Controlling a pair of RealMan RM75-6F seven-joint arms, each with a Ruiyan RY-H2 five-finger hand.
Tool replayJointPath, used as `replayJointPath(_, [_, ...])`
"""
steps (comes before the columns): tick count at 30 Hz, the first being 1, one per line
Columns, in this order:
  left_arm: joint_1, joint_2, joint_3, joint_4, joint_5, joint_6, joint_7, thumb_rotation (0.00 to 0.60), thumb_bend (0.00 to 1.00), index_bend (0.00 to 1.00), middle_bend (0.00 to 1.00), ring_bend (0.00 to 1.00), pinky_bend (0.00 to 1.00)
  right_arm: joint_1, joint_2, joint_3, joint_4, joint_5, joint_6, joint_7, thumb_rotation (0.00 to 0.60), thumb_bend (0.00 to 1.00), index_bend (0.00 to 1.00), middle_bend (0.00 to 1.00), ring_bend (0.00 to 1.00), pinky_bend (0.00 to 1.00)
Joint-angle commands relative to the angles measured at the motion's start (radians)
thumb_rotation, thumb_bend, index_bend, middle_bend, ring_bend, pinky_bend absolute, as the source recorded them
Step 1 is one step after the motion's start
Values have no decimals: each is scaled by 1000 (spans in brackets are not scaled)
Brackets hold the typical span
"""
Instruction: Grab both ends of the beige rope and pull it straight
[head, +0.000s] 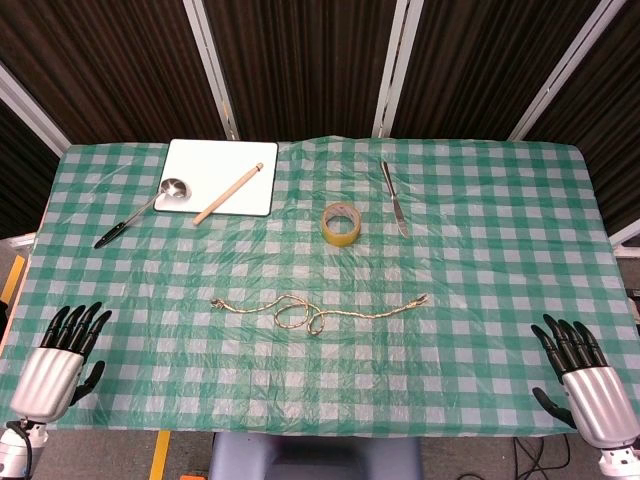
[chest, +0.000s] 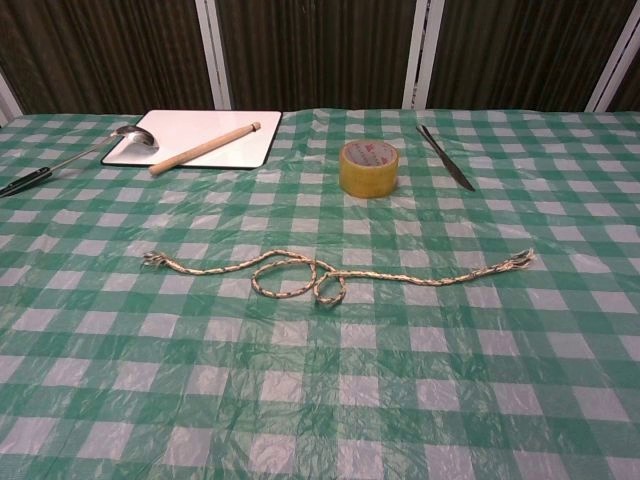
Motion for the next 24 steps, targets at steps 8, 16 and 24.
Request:
replayJointPath(8, [-68, -47, -14, 25, 27, -79, -48, 600, 438, 0, 0, 0, 54, 7, 0, 11, 1, 20, -19, 6, 600, 306, 0, 0, 0, 0])
replayJointPath(16, [-235, -141, -91, 40, -94, -356, -42, 600, 455, 0, 0, 0, 114, 22, -18, 22, -4, 48, -64, -32, 600, 306, 0, 0, 0, 0])
replayJointPath(24, [-355, -306, -145, 160, -167, -491, 3, 600, 455, 124, 0, 0, 115, 28, -28, 31, -10, 75, -88, -69, 600, 306, 0, 0, 0, 0])
